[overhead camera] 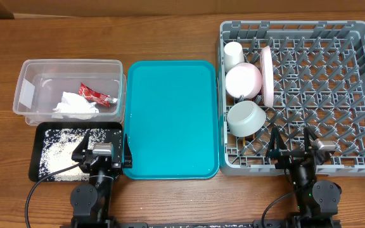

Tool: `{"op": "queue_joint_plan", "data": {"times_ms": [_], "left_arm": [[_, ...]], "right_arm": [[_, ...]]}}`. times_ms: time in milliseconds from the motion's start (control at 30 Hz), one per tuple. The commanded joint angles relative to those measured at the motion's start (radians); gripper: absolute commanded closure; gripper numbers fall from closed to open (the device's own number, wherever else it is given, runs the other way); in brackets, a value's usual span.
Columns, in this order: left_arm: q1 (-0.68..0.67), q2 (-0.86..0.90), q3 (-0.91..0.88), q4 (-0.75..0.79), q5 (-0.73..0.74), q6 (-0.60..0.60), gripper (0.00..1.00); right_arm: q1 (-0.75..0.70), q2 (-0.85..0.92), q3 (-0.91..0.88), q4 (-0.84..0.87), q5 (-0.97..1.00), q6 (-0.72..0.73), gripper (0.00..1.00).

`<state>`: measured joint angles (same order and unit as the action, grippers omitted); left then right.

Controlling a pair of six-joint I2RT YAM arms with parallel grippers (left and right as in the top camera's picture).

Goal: Sort waste into correct bins and load items into the dishwasher

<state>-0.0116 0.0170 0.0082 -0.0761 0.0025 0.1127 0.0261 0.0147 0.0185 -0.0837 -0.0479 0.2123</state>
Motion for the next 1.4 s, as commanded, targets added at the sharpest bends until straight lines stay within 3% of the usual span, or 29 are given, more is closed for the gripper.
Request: {"op": "queue_joint_plan", "data": {"times_ms": [0,633,967,1367], "left_arm": [[-0.002,-0.013,-0.004,-0.001,-0.006,0.022,0.00],[-0.002,-0.013,-0.004,-0.001,-0.006,0.022,0.00],[-0.002,-0.013,-0.004,-0.001,-0.006,0.022,0.00],[-0.002,-0.013,-0.004,-0.001,-0.006,0.022,0.00]], "right_arm": [[-0.005,-0.012,-0.011,0.003,0.001,-0.003,0.00],[-0.005,-0.012,-0.011,0.004,0.005,-0.006,0.00],[0.003,-0.011,-0.011,0.007,-0.036,-0.340,0.00],[0.003,-0.011,-0.011,0.007,-0.033,-0.344,0.00]]}}
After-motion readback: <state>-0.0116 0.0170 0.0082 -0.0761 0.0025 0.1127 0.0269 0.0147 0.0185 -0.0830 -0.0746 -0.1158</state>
